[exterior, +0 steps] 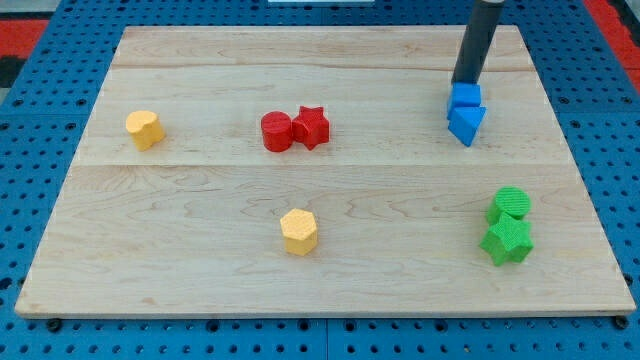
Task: Push the blue blocks slightly upwards
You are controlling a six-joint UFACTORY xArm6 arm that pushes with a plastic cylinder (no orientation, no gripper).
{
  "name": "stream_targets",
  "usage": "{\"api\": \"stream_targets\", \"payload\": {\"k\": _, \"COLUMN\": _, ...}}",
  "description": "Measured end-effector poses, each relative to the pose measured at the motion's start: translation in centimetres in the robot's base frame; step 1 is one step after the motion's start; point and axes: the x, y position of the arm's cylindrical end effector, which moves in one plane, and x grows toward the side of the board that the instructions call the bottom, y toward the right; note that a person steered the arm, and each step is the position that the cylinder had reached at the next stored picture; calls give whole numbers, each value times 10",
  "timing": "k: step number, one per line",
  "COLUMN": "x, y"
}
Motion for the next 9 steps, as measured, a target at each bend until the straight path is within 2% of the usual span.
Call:
{"api": "stream_targets", "payload": {"k": 1, "x": -1, "y": 0}}
{"api": "stream_targets", "payload": {"k": 3, "x": 50, "y": -25}}
{"api": "stream_targets", "payload": {"k": 4, "x": 51, "y": -25}}
{"api": "stream_targets", "payload": {"k": 5, "x": 68, "y": -76}}
{"api": "stream_targets", "payload": {"k": 6, "x": 110, "y": -96}}
{"api": "stream_targets", "payload": {"k": 7, "x": 146, "y": -93}}
{"api": "stream_targets", "payload": {"k": 9, "x": 147, "y": -31}}
